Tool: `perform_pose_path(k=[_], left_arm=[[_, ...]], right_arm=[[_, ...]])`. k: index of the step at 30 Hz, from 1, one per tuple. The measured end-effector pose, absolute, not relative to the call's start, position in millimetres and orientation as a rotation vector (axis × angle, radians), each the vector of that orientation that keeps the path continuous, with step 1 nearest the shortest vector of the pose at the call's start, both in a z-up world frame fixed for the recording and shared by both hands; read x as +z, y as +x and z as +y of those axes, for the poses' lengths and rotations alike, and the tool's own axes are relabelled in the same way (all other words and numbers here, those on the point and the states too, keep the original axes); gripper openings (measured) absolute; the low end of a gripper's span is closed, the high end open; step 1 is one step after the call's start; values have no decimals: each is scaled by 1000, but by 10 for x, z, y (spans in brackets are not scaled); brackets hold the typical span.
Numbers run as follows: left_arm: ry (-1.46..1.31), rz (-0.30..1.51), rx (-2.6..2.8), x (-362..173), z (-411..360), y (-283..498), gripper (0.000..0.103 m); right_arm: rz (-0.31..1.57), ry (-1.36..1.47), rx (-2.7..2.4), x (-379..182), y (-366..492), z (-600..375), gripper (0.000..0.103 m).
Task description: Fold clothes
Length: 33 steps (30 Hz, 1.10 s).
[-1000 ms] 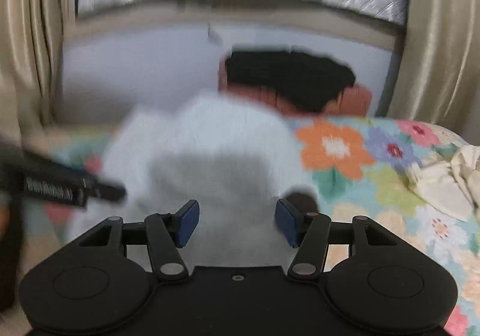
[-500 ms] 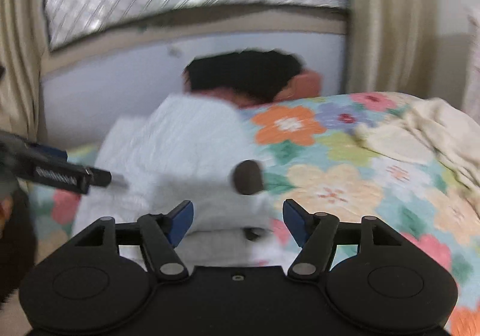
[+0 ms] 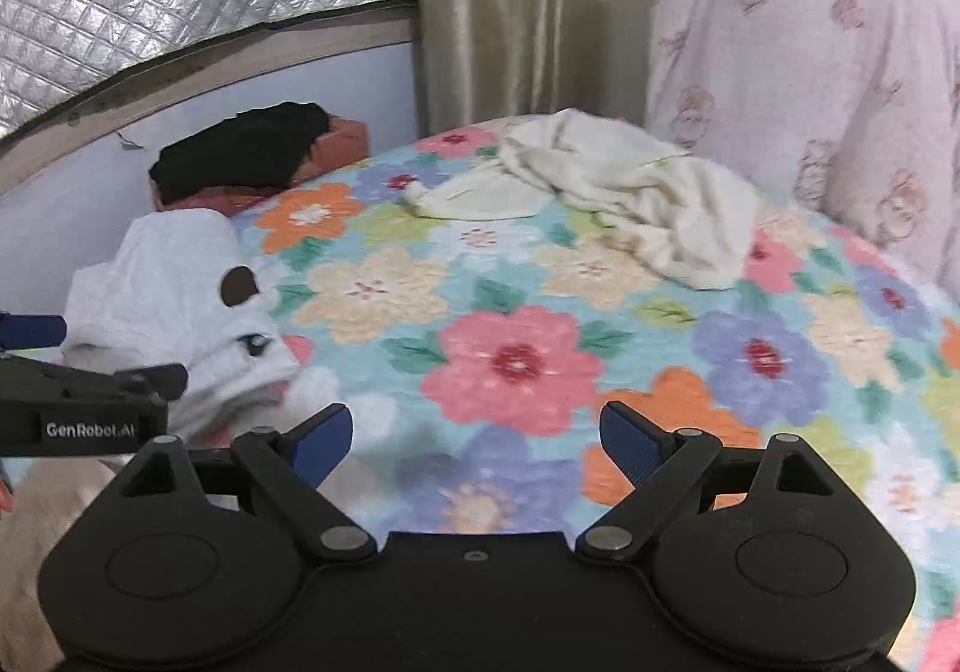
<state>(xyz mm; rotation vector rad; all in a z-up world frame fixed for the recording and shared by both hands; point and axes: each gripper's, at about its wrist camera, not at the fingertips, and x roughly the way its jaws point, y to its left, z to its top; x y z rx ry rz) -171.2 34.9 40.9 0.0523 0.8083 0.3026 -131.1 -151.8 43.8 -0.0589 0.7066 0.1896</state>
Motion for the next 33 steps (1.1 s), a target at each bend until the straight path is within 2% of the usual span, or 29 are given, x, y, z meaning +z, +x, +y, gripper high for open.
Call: perform_pose_path(k=[14,33], left_arm=[[3,850,261,396,-72,-1852,102],[33,892,230,275,-201,-1821,102]], right_arm=[[698,-40,110,486,-1715,-1710,93],[728,-24,70,361,-1739,-1837,93]])
